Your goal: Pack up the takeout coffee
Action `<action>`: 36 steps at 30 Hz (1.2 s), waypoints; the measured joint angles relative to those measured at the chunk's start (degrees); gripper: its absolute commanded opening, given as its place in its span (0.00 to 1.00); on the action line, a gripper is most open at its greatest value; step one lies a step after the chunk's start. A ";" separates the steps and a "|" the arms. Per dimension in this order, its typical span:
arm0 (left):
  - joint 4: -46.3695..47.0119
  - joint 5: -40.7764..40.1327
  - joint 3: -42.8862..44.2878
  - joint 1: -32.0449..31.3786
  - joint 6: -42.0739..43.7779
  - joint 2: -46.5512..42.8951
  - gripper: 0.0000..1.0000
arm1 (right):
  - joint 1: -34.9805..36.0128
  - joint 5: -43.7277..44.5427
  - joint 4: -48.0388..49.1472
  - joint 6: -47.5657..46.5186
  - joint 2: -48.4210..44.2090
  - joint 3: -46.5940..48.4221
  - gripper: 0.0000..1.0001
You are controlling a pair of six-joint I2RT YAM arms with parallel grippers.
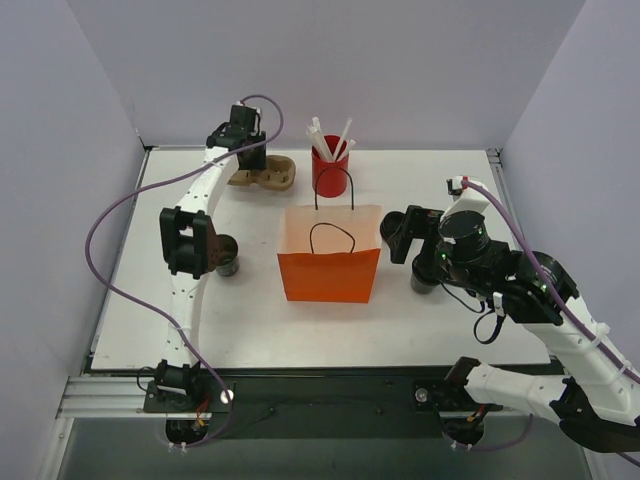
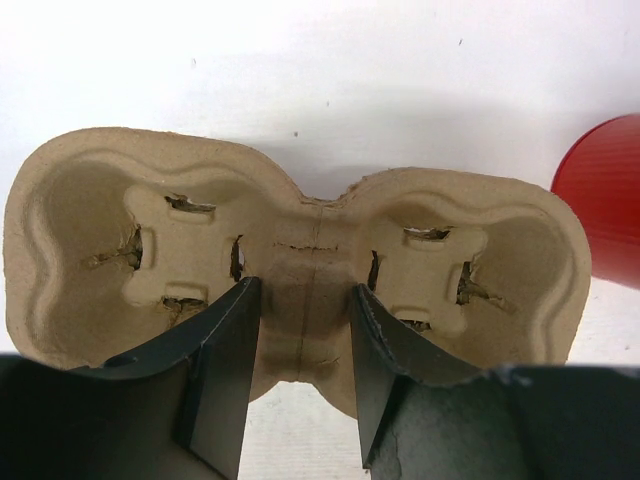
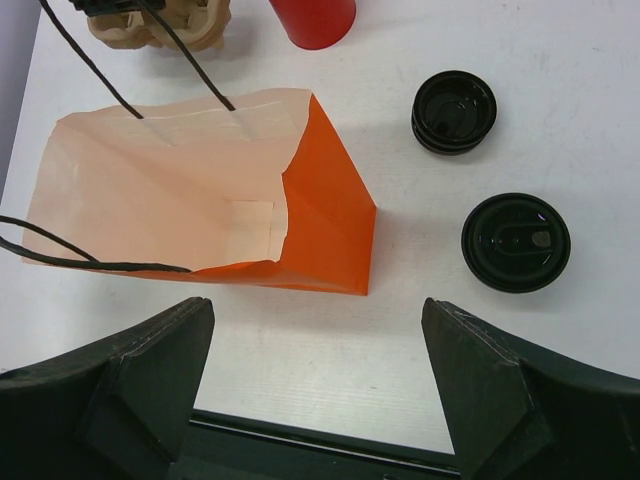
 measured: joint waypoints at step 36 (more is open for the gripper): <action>-3.69 0.13 2.45 1.73 -6.86 -4.48 0.33 | -0.81 -1.51 0.44 -0.46 0.02 -0.04 0.89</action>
